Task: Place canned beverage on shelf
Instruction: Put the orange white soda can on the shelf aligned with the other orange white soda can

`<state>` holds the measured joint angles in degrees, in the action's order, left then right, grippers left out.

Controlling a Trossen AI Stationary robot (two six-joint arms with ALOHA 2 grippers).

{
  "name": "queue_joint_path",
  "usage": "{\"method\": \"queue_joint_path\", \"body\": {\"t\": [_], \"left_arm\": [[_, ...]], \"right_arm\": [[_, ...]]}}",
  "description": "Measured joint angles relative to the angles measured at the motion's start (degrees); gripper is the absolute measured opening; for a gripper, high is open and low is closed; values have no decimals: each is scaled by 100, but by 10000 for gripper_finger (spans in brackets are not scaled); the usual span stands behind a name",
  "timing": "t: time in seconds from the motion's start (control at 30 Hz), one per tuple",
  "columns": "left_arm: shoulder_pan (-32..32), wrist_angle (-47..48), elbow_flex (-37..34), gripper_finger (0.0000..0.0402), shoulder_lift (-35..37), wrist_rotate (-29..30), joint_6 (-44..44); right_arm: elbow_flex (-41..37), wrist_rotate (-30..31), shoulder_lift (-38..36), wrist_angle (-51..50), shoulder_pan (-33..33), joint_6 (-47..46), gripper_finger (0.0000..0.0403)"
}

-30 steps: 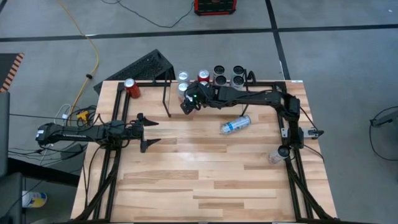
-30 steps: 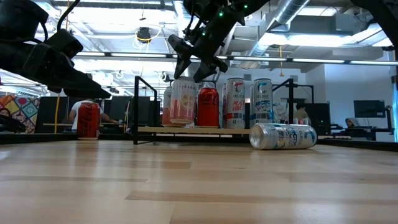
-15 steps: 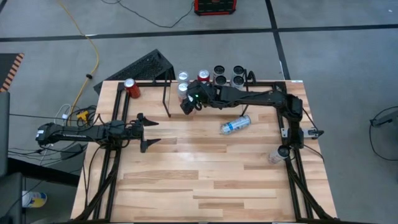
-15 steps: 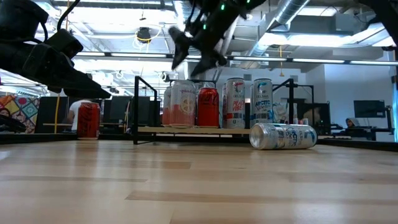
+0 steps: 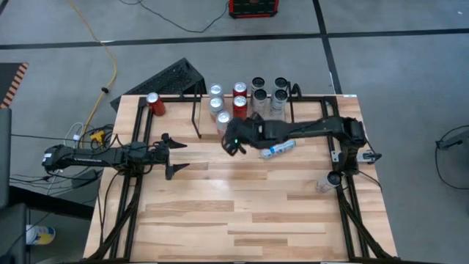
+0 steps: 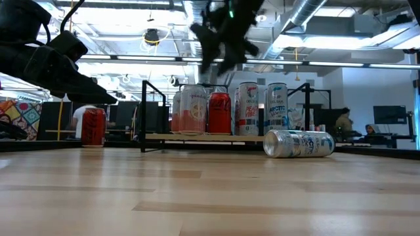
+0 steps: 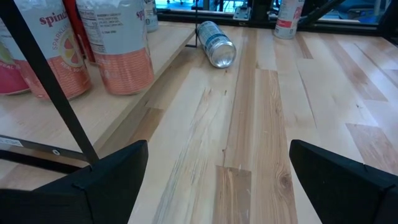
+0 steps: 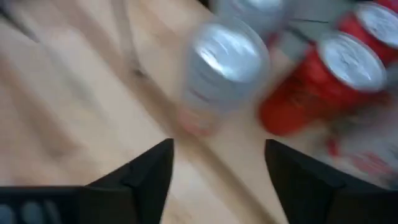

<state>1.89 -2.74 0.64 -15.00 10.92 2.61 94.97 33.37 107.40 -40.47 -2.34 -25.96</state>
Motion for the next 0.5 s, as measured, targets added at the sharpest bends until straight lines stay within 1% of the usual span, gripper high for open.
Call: {"method": "queue_joint_path", "body": {"t": [0.1, 0.17, 0.27, 0.37, 0.43, 0.5], "left_arm": [[2, -1, -1, 377, 0, 0, 0], [2, -2, -2, 377, 2, -1, 0], [2, -1, 0, 377, 2, 0, 0], [2, -2, -2, 377, 1, 0, 0], [0, -2, -2, 377, 0, 0, 0], [1, 0, -1, 377, 1, 0, 0]], "right_arm": [[-515, 792, 6, 97, 128, -306, 232], [-879, 1093, -5, 370, 167, -480, 187], [-1381, 1110, 13, 1104, 166, -523, 106], [-1867, 1083, 2, 2444, 161, 10, 27], [-2189, 1061, 2, 3270, 168, 466, 17], [-2373, 1175, 2, 3688, 194, 508, 23]]}}
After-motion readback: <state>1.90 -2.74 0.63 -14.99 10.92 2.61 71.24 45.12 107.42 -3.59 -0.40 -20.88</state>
